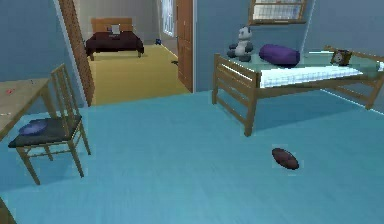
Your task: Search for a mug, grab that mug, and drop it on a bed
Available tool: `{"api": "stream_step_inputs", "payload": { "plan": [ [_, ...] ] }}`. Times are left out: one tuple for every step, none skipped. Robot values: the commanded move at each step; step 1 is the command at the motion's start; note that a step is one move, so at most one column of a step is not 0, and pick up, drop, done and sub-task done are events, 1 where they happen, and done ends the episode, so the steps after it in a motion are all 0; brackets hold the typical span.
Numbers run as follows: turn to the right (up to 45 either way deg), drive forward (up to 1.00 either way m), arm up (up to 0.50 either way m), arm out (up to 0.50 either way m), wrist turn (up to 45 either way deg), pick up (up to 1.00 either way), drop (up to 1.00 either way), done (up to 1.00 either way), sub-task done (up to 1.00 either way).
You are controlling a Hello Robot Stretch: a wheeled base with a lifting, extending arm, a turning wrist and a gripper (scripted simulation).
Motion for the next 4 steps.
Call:
{"api": "stream_step_inputs", "payload": {
  "plan": [
    [-3.0, 0.00, 0.00, 0.00, 0.0, 0.00, 0.00, 0.00, 0.00],
    [0.0, 0.10, 0.00, 0.00, 0.0, 0.00, 0.00, 0.00, 0.00],
    [-12.0, 0.00, 0.00, 0.00, 0.0, 0.00, 0.00, 0.00, 0.00],
    [0.0, 1.00, 0.00, 0.00, 0.0, 0.00, 0.00, 0.00, 0.00]
  ]
}}
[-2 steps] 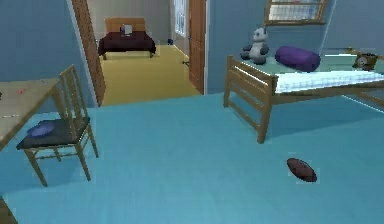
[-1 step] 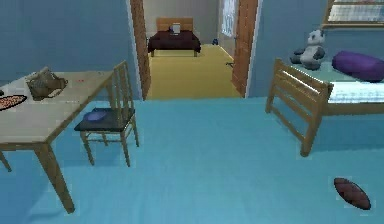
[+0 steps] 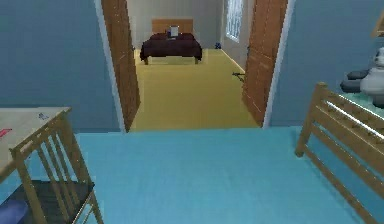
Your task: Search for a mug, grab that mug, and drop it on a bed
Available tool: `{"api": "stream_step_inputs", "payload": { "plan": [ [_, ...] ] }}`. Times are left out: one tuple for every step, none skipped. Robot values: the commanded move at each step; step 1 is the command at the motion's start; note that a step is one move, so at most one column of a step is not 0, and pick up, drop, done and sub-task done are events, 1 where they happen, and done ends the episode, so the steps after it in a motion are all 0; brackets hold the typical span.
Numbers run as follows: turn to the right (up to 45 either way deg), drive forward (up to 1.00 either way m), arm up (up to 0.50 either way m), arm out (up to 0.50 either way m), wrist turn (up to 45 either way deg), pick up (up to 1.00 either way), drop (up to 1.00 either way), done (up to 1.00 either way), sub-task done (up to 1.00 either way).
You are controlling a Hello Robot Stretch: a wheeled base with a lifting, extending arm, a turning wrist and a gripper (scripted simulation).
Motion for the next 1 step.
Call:
{"api": "stream_step_inputs", "payload": {
  "plan": [
    [-3.0, 0.00, 0.00, 0.00, 0.0, 0.00, 0.00, 0.00, 0.00]
  ]
}}
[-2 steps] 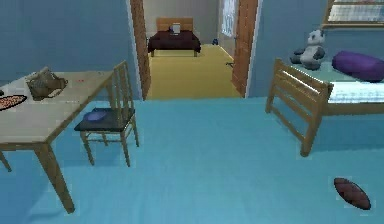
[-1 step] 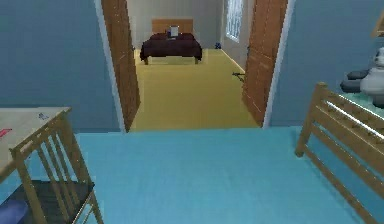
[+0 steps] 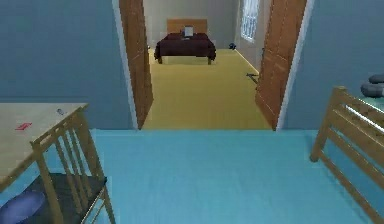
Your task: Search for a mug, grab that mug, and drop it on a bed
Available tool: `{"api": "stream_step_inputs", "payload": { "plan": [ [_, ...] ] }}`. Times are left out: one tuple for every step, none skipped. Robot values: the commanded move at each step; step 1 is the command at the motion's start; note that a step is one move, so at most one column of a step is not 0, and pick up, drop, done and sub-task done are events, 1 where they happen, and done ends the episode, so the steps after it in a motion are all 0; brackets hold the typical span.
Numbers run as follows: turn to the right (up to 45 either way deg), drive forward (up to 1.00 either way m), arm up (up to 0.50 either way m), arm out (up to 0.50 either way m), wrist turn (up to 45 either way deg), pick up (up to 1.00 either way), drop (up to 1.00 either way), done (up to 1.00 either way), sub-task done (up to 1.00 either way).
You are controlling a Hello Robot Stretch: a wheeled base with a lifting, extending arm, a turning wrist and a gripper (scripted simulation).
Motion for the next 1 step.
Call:
{"api": "stream_step_inputs", "payload": {
  "plan": [
    [0.0, 0.25, 0.00, 0.00, 0.0, 0.00, 0.00, 0.00, 0.00]
  ]
}}
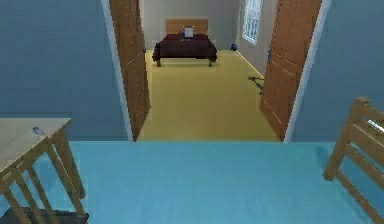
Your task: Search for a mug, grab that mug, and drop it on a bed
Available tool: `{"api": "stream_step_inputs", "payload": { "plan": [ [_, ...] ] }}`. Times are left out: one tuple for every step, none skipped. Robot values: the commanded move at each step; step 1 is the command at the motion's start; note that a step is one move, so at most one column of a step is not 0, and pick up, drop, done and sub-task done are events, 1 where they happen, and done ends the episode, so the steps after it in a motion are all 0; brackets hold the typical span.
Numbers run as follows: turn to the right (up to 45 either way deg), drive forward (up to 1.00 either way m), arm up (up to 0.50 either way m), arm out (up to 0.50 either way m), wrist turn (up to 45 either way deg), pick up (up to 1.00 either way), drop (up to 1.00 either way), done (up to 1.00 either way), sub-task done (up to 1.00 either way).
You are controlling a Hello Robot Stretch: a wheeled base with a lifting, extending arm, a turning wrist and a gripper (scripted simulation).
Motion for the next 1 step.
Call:
{"api": "stream_step_inputs", "payload": {
  "plan": [
    [-45.0, 0.00, 0.00, 0.00, 0.0, 0.00, 0.00, 0.00, 0.00]
  ]
}}
